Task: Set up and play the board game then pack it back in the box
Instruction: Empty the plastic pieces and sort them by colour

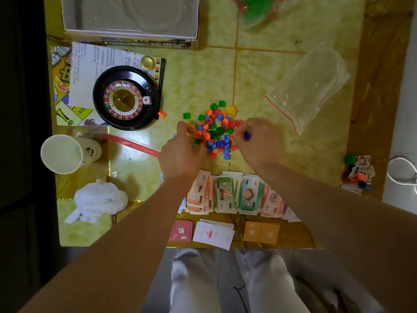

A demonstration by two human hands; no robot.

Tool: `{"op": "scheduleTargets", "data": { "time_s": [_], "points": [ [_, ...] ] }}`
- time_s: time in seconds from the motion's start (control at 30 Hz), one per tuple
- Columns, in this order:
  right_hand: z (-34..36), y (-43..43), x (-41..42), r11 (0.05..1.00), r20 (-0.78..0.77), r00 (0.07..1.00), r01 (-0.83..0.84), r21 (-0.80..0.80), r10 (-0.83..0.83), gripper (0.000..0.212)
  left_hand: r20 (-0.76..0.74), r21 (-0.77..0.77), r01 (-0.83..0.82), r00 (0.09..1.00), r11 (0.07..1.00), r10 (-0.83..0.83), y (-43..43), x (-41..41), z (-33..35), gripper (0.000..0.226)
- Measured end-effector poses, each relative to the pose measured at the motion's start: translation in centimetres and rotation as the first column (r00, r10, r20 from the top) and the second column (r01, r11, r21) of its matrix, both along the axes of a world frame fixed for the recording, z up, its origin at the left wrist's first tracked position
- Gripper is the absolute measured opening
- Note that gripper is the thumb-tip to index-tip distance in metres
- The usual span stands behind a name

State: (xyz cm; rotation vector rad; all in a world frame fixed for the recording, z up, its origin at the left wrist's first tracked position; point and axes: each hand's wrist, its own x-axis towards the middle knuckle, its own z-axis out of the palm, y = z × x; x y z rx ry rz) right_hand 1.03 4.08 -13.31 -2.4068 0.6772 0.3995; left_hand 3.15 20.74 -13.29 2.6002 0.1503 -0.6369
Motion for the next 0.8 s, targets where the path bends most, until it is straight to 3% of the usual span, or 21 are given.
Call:
{"op": "scheduleTargets", "data": {
  "time_s": [0.03, 0.23, 0.33, 0.67, 0.73, 0.77, 0.8],
  "points": [
    [-0.1, -0.1, 0.0, 1.000, 0.014, 1.000, -0.002, -0.005, 0.003, 0.002, 0.001, 0.012, 0.012, 1.000, 1.000, -0.013, 0.0, 0.0, -0.1, 0.028],
    [-0.2, 0.3, 0.5, 0.991, 0.039, 0.992, -0.121, -0.050, 0.123, 0.024, 0.051, 0.003, 0.013, 0.999, 1.000, -0.013, 0.1, 0.2, -0.2, 0.029],
    [-0.3, 0.1, 0.6, 0.990, 0.020, 0.993, -0.117, -0.073, 0.118, 0.022, 0.034, 0.027, 0.024, 0.999, 0.999, -0.025, 0.8, -0.3, 0.1, 0.036],
    [-0.8, -0.3, 1.0, 0.980, -0.012, 0.982, -0.188, -0.062, 0.187, 0.013, 0.025, -0.009, 0.033, 0.999, 0.999, -0.033, 0.3, 0.6, 0.0, 0.022],
    [-0.6, -0.4, 1.1, 0.985, 0.012, 0.985, -0.172, -0.003, 0.172, 0.007, 0.001, -0.102, -0.098, 0.995, 0.990, 0.099, 0.5, 0.7, 0.1, 0.018],
    [-0.5, -0.3, 1.3, 0.990, 0.023, 0.992, -0.128, 0.062, 0.127, 0.005, -0.048, -0.200, -0.245, 0.970, 0.949, 0.240, 0.8, 0.9, 0.1, 0.019],
    [-0.2, -0.3, 1.5, 0.988, 0.021, 0.998, -0.056, 0.143, 0.053, 0.007, -0.147, -0.320, -0.435, 0.900, 0.842, 0.410, 1.0, 1.3, 0.2, 0.023]
  ]
}}
